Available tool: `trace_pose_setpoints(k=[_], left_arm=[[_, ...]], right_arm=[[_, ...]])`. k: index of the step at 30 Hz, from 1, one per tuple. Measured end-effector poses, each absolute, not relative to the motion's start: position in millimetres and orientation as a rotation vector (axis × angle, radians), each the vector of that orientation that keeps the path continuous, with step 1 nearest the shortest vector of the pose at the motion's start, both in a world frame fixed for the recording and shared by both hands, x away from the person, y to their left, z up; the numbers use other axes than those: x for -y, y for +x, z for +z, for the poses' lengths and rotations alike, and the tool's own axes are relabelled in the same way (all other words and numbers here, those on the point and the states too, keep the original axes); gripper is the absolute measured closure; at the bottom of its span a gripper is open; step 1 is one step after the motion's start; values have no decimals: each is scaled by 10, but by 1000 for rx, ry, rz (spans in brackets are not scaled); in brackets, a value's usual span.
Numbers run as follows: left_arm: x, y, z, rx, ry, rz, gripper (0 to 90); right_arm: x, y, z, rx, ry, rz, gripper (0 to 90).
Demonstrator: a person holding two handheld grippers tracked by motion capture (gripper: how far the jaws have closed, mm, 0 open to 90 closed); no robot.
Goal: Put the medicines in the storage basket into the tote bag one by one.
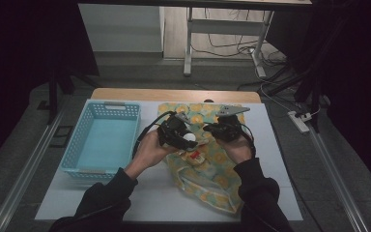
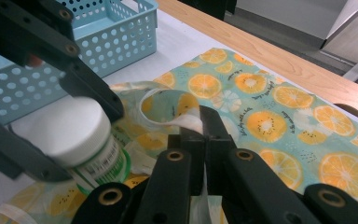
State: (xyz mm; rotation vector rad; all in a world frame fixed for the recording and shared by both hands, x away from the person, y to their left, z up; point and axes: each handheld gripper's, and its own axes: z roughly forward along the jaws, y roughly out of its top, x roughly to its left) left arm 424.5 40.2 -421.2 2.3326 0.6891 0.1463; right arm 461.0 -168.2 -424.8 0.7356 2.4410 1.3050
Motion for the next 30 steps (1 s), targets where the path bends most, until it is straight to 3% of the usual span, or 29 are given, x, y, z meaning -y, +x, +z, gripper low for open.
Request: trace_pose_setpoints(k=[30], left_arm=[[-30,4462,-4669,-696,2425,168,501]], right_arm=[[1691,4625,-4271,-2447,741,1281,899]])
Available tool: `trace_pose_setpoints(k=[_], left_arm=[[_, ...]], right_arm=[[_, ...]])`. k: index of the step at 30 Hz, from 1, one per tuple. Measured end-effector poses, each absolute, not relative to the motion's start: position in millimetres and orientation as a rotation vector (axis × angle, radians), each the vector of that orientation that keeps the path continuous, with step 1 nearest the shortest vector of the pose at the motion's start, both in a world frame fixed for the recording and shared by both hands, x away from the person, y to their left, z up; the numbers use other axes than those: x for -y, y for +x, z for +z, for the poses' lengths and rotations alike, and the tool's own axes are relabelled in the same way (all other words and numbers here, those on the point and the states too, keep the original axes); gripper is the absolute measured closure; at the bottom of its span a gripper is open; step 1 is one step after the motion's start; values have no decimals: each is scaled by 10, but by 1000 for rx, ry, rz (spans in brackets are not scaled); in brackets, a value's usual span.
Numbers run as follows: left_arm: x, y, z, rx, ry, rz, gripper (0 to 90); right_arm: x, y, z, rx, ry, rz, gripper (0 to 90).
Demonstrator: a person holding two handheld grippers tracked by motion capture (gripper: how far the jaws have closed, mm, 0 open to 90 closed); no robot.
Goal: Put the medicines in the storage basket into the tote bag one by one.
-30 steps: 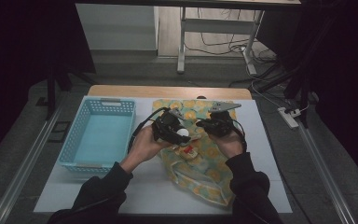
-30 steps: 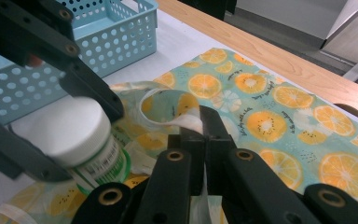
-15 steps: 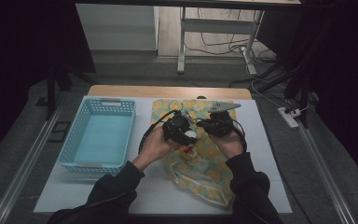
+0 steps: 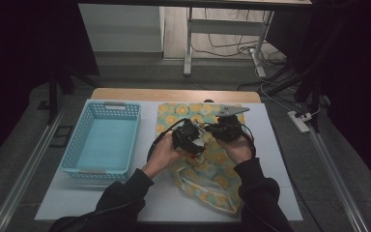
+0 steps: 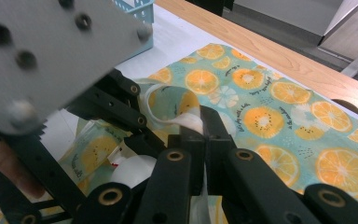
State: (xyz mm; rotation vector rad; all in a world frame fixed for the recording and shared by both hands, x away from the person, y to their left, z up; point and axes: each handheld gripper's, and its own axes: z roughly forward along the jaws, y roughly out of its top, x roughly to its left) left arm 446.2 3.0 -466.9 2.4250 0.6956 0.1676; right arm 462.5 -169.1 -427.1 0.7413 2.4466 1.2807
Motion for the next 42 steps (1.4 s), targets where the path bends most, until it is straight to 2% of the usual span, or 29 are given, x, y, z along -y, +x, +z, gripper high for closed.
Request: trace_pose_setpoints(k=[7,19,30,39,42], left_arm=[[-68,4478,-4686,-706,2383,149,477],[-197,4342,-4495,-677,2310,131,213],[-324,4192,-4494,-677,2241,64,40],[-468,4087,-4489,-624,2187,-13,12],[-486,4038,-4492,-617,2198,1,13]], right_arm=[[1696,4629,-4275,-2448,742,1277,899],[1687,4622,-4274,-2455,738,1276,899],[1684,4622,-4278,-2457,735,1271,898],[1679,4621,-4285,-2460,736,1269,899],[1674,4621,-4289,-2463,732,1266,898]])
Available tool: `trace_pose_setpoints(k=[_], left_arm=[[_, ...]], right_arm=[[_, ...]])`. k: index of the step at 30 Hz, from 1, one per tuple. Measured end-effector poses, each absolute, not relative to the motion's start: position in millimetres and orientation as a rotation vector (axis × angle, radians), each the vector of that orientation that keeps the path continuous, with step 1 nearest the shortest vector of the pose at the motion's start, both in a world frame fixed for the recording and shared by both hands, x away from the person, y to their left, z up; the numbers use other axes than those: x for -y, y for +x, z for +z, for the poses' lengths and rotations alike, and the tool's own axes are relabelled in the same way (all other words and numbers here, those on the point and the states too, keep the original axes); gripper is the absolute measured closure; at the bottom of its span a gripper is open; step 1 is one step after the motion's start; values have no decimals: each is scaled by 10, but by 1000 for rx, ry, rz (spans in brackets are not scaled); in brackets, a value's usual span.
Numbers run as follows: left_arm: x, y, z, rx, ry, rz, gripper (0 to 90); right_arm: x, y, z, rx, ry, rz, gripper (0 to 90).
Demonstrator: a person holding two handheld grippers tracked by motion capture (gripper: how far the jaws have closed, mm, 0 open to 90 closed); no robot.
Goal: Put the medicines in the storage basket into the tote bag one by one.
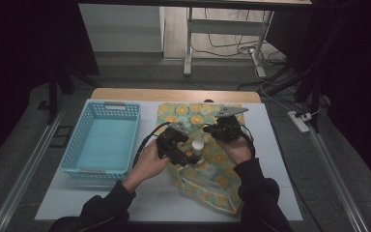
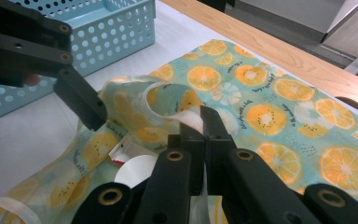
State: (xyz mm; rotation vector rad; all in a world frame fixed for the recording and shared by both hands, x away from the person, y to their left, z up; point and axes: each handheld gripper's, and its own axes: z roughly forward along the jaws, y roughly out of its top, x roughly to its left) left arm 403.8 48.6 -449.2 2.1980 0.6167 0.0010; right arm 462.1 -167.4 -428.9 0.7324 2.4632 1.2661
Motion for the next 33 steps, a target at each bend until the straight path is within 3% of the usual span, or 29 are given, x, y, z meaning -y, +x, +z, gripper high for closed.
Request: trace_pose_setpoints(k=[16,33], left_arm=[[-514,3767,-4591,-580,2249,87,0],[-412,3730,-4801,-620,2319,53,1]], right_arm=[[1671,4621,-4296,-2464,733,1264,898],[1665,4611,-4292,-2469,729,1258,899]])
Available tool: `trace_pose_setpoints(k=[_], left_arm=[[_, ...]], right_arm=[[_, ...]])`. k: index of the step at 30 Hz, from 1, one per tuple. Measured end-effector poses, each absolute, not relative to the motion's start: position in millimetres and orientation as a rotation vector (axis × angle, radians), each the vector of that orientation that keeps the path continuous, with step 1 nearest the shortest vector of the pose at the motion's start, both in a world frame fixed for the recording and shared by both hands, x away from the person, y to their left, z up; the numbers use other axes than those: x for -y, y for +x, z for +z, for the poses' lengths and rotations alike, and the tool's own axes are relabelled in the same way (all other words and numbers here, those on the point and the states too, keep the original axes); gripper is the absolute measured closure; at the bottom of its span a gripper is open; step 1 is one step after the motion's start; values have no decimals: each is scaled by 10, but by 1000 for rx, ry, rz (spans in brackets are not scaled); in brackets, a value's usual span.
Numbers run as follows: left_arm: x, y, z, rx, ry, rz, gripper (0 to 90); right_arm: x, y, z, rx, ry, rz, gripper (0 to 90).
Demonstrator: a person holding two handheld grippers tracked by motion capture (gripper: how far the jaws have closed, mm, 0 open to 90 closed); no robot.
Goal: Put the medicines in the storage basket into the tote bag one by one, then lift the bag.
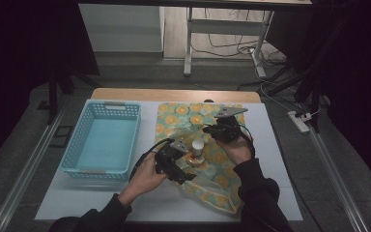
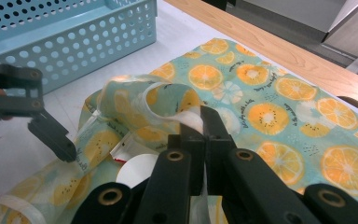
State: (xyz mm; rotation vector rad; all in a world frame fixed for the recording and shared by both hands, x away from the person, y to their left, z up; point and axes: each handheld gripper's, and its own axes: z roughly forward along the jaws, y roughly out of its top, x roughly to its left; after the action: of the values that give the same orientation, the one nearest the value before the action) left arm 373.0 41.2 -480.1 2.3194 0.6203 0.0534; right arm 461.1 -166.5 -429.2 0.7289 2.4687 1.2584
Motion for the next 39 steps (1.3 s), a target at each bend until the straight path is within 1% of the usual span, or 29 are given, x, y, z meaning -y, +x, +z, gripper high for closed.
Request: trace_pose_setpoints(k=[8,13,16,19,21,23,25,26,29,31,32,34,37,39], left_arm=[[-335,3773,-4952,-597,2351,13,12],[-278,3769,-5015,-573,2387,24,31],[-259,3757,-5036,-546,2413,36,69],[-249,3742,-5055,-534,2430,52,128],[-249,3737,-5068,-515,2446,48,197],[-246,3732,-5083,-511,2459,57,245],[-245,3732,-5097,-506,2476,63,335],[-242,3730,-5104,-505,2488,74,362],[-235,3714,-5123,-487,2523,97,489],[-236,3708,-5130,-475,2532,91,597],[-237,3706,-5133,-479,2536,98,629],[-244,3709,-5139,-477,2535,84,729],[-265,3718,-5135,-484,2521,69,847],[-279,3728,-5124,-500,2507,69,881]], right_arm=[[1655,4612,-4299,-2472,726,1260,898],[1647,4608,-4302,-2475,725,1258,898],[1643,4609,-4309,-2478,726,1257,898],[1640,4611,-4315,-2480,724,1254,898],[1636,4610,-4319,-2482,724,1252,898],[1631,4608,-4322,-2485,723,1251,898],[1628,4609,-4325,-2485,723,1249,898],[1627,4609,-4326,-2487,724,1249,899],[1627,4609,-4329,-2487,725,1248,898],[1630,4611,-4329,-2487,726,1246,898],[1631,4611,-4329,-2487,726,1246,898],[1633,4612,-4328,-2487,726,1246,899],[1632,4613,-4330,-2490,726,1245,898],[1631,4613,-4333,-2493,726,1245,898]])
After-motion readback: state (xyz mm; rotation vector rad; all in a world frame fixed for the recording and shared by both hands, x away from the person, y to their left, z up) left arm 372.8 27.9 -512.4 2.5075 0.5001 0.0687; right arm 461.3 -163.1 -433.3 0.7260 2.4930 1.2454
